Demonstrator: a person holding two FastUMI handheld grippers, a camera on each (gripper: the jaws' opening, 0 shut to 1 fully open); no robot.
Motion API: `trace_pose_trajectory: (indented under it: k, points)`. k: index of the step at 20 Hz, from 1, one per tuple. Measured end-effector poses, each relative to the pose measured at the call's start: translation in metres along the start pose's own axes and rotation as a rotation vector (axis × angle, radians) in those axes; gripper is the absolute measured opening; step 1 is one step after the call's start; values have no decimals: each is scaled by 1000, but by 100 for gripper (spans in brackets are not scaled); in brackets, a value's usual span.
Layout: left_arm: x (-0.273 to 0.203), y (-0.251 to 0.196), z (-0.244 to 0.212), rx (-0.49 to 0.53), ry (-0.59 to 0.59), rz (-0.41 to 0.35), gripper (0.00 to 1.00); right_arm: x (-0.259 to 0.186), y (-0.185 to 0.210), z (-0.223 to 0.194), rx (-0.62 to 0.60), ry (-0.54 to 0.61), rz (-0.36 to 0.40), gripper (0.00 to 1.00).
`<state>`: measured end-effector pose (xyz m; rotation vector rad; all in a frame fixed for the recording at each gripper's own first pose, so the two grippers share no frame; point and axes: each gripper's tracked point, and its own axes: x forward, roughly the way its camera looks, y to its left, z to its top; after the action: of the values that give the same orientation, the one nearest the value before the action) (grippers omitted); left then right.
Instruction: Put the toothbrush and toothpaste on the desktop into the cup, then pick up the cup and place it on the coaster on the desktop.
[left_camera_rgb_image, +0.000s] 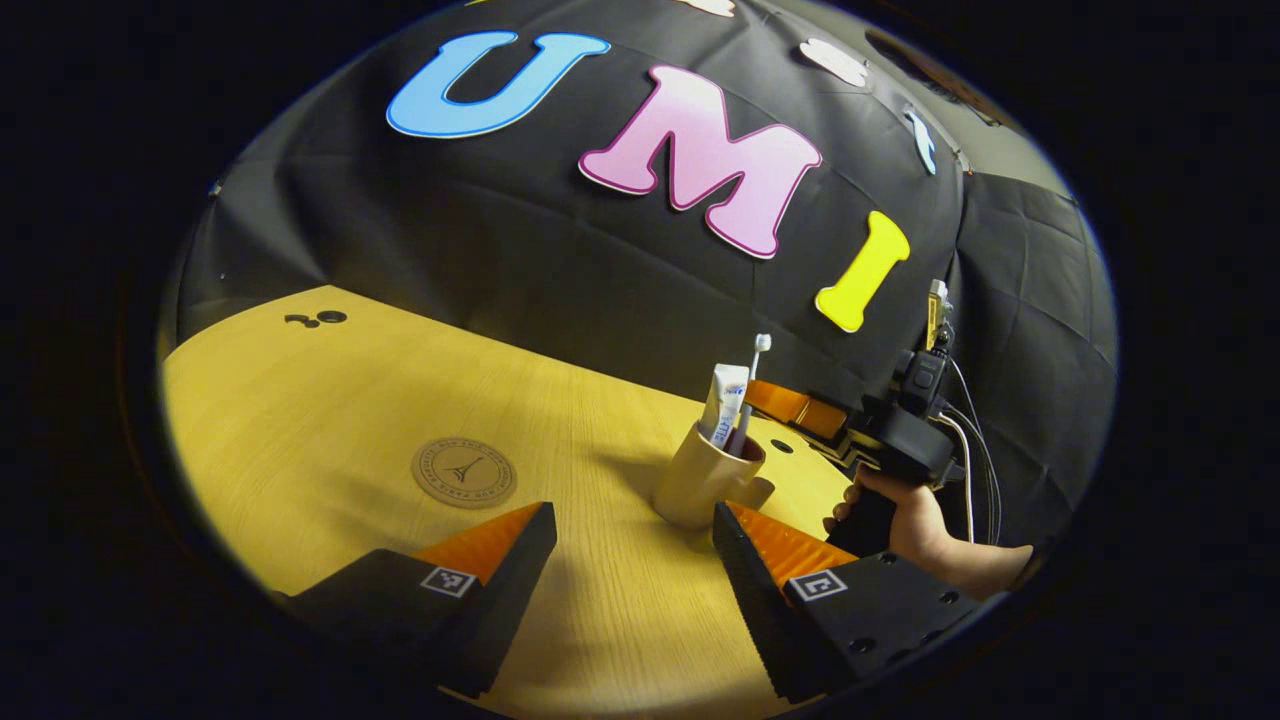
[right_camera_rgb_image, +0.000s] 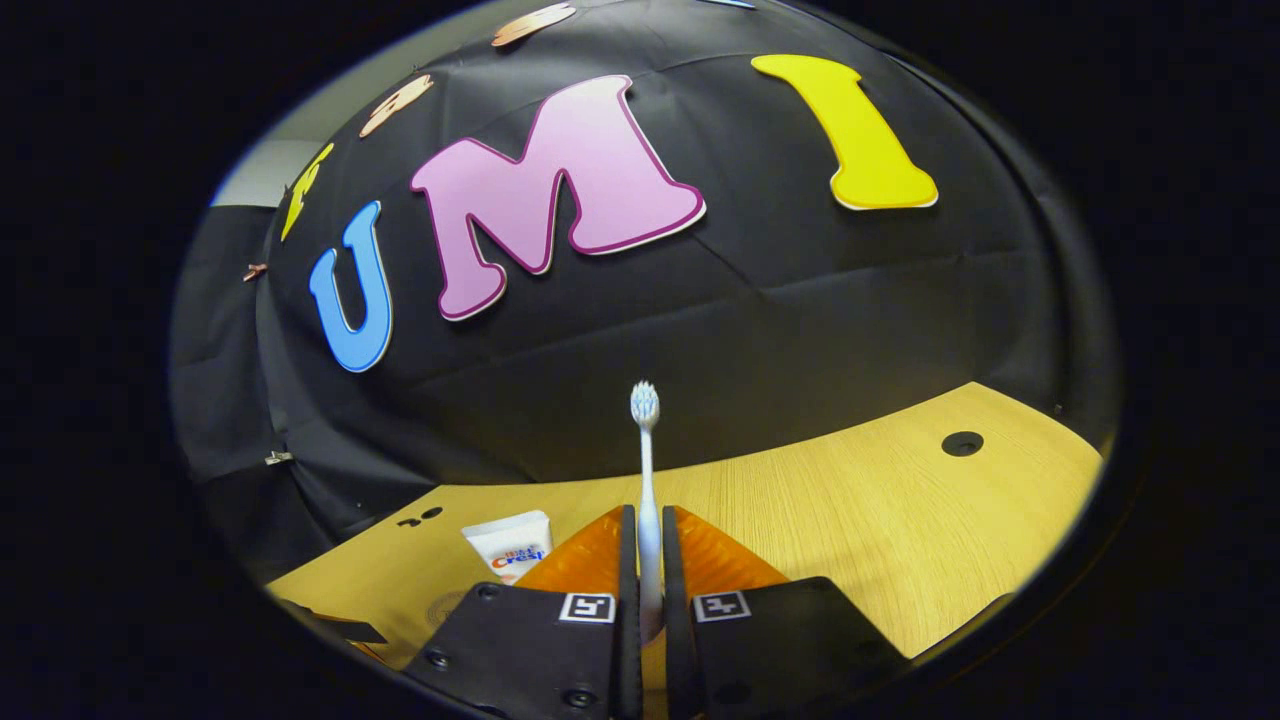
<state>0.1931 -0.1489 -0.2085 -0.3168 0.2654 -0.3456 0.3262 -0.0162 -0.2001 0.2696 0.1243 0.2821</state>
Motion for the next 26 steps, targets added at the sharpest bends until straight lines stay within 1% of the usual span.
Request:
trace_pose_trajectory:
  k: [1, 2, 3, 5, 6, 9, 10, 12, 13, 15, 16, 17, 18, 20, 22, 24, 26]
  points:
    - [2, -1, -2, 0, 7, -3, 98, -3, 0, 2, 9, 2, 5, 16]
    - [3, -2, -4, -2, 14, -6, 98, -6, 1, 0, 6, 10, 10, 41]
    - [2, -4, -4, -4, 18, -9, 98, -9, 3, 0, 8, 17, 24, 33]
    - [3, -7, -3, 0, 22, -5, 98, -19, -2, -1, 30, 44, 7, 93]
    - [-1, -7, -2, -3, 28, 3, 98, -24, -4, -1, 49, 63, -8, 96]
    - [-15, -6, 2, 7, 49, 42, 98, -41, -8, 12, 76, 110, -57, 98]
    - [-24, -6, 7, 18, 56, 67, 98, -45, -7, 16, 81, 135, -71, 98]
    - [-35, -5, 12, 24, 63, 98, 97, -52, 3, 18, 117, 219, -62, 97]
    - [-40, -6, 14, 24, 68, 110, 98, -56, 5, 13, 130, 282, -74, 98]
    - [-54, -6, 22, 1, 75, 151, 98, -61, 0, 5, 111, 422, -141, 98]
    - [-60, -5, 26, -10, 67, 170, 98, -63, 3, 3, 119, 475, -142, 98]
    - [-64, -5, 28, -15, 64, 178, 98, -62, 6, 2, 129, 497, -134, 98]
    - [-67, -5, 31, -15, 59, 187, 98, -63, 6, 1, 137, 548, -164, 98]
    - [-76, -3, 34, -1, 56, 202, 98, -64, 13, -9, 163, 628, -161, 98]
    - [-86, 1, 33, 12, 64, 221, 98, -70, 14, -27, 179, 749, -196, 98]
    - [-91, 4, 28, 5, 84, 234, 98, -72, 15, -42, 154, 810, -216, 98]
    - [-97, 7, 21, 0, 100, 247, 98, -72, 25, -52, 152, 853, -209, 98]
